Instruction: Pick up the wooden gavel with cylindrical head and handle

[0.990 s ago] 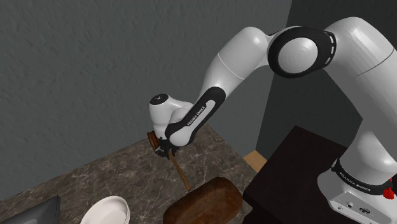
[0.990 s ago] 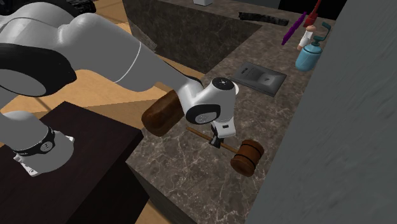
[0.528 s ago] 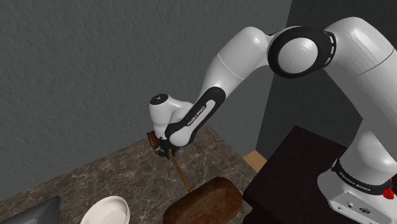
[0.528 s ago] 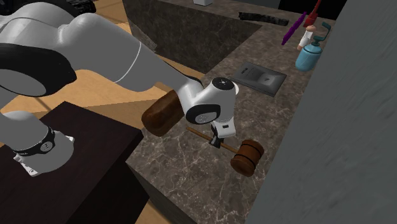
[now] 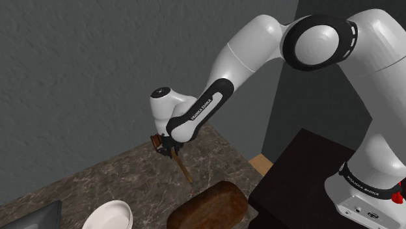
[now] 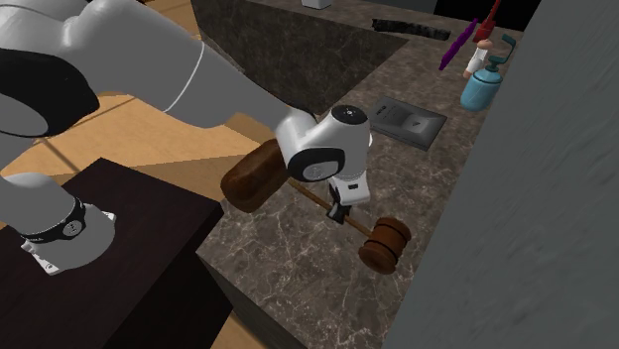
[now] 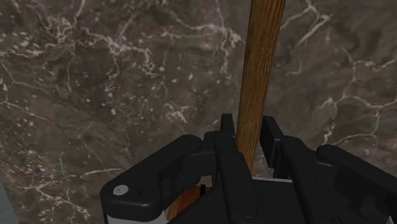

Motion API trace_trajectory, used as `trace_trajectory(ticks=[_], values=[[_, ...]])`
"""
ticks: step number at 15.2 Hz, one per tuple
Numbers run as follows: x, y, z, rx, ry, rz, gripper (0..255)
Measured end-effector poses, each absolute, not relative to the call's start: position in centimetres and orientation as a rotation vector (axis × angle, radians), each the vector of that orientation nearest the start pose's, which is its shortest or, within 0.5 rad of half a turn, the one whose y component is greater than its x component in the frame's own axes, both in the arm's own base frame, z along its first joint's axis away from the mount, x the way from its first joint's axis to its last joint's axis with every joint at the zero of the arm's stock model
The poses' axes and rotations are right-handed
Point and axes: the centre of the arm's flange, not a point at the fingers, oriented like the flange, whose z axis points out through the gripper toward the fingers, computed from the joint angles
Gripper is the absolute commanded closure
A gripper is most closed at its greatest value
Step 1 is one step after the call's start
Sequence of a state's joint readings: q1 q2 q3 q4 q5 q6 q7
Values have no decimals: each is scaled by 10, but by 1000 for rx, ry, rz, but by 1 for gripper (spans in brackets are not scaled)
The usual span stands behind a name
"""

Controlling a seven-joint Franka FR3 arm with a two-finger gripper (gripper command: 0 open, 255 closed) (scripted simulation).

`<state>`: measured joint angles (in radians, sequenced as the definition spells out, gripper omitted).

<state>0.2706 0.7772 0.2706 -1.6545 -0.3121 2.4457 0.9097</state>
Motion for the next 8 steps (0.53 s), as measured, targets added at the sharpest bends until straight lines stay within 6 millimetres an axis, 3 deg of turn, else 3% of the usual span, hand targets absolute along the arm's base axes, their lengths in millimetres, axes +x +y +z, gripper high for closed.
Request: trace_trajectory(ticks=[8], values=[[599, 335, 211, -3101, 330, -82, 255]])
